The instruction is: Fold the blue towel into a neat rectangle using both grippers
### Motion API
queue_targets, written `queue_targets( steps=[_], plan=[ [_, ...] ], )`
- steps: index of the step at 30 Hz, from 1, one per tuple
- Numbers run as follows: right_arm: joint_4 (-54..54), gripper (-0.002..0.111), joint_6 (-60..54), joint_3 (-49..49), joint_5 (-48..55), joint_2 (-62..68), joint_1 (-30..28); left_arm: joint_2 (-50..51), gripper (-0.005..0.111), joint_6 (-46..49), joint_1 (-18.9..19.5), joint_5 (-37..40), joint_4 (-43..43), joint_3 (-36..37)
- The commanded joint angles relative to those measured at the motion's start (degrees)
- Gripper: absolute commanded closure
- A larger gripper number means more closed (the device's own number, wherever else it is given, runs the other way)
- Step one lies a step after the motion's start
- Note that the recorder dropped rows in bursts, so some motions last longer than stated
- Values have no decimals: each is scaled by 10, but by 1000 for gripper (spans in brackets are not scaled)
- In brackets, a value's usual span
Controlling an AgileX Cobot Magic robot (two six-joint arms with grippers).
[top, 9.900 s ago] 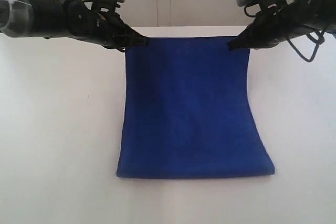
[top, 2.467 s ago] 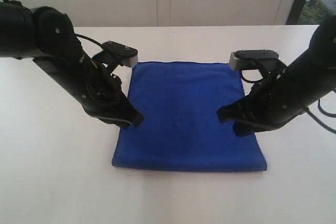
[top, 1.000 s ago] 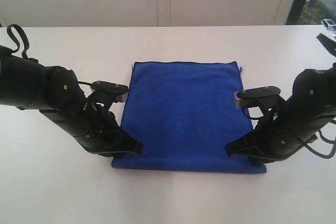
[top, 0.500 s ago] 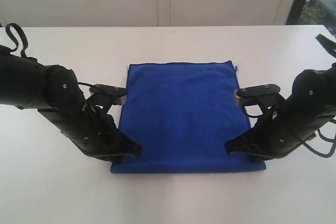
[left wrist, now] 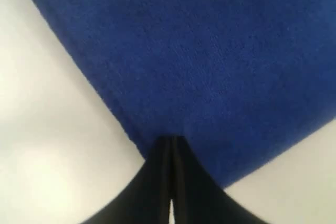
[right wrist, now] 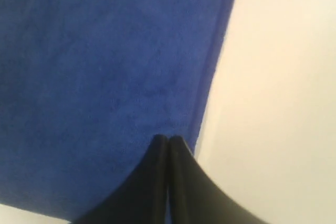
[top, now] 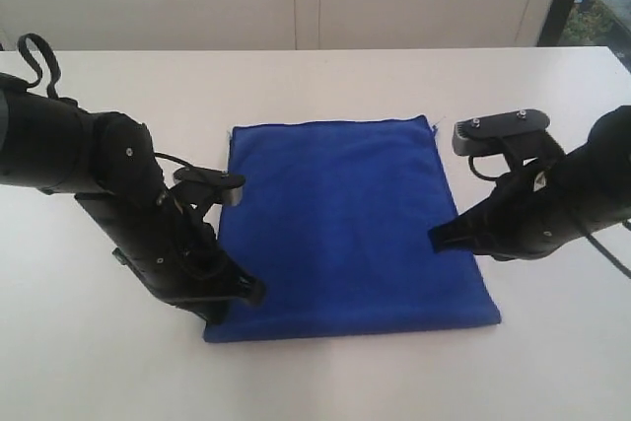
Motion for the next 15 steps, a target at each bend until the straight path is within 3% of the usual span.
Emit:
queue_targets(
  steps=[1,8,10,15],
  plan=[
    [-8,108,-17,-7,58,-55,-1,-45,107,48,-4,68,7,-17],
    [-5,108,-233,-40,203,-86,-1,-116,107,234,-4,137,22,-45],
    [15,108,-305,-37,196,-79,-1,-120,107,289,-4,137,22,-45],
    [53,107,-447,-27,165,-44,-1,-106,105,295,-4,140,20,-43]
  ],
)
